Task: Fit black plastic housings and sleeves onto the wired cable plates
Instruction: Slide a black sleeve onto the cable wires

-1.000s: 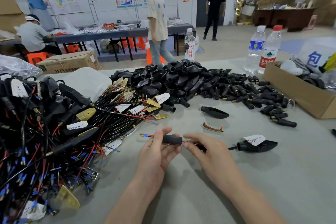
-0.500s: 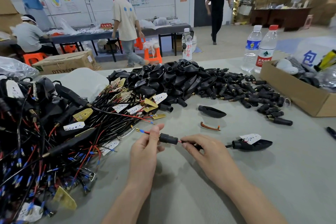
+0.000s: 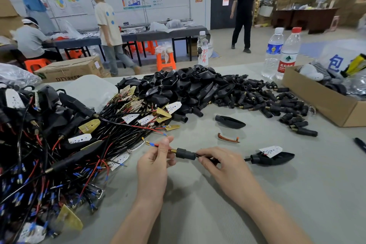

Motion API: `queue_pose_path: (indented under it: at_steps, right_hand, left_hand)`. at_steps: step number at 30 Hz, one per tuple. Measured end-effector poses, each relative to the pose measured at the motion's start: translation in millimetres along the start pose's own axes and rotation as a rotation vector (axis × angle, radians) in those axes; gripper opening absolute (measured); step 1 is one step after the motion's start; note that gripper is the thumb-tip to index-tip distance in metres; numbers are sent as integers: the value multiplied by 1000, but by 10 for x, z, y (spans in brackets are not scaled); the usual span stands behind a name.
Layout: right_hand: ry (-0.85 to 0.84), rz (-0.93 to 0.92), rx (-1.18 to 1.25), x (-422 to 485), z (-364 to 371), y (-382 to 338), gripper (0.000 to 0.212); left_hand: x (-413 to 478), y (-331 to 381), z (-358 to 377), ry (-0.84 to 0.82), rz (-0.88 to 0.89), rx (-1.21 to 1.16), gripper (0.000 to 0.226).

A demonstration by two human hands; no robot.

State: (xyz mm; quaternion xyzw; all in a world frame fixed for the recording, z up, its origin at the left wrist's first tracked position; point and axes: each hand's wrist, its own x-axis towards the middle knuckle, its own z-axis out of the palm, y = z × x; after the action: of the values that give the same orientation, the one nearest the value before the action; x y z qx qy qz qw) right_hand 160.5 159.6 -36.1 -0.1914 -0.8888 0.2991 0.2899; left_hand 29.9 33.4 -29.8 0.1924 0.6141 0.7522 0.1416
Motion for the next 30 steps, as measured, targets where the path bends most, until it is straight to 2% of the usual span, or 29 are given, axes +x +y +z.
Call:
queue_pose_path:
  at_steps: [5, 12, 18, 21, 24, 27, 30]
  right_hand:
    - [-14, -13, 32, -8, -18, -44, 13]
    - [-40, 31, 84, -6, -49, -6, 15]
    - [-35, 57, 103, 0, -41, -16, 20]
    - [-27, 71, 151, -4, -49, -37, 31]
    - [-26, 64, 169, -20, -40, -65, 31]
    - [25, 38, 79, -30, -64, -92, 28]
    - [181, 1, -164, -26, -146, -67, 29]
  left_hand:
    - [-7, 25, 12, -15, -27, -60, 22]
    - [15, 71, 33, -126, -148, -251, 36]
    - [17, 90, 48, -151, -147, -286, 27]
    - [2, 85, 65, -173, -159, -297, 32]
    - [-31, 67, 89, -173, -156, -279, 30]
    - [-22, 54, 78, -110, -144, -271, 23]
    - [13, 63, 31, -38, -132, -275, 21]
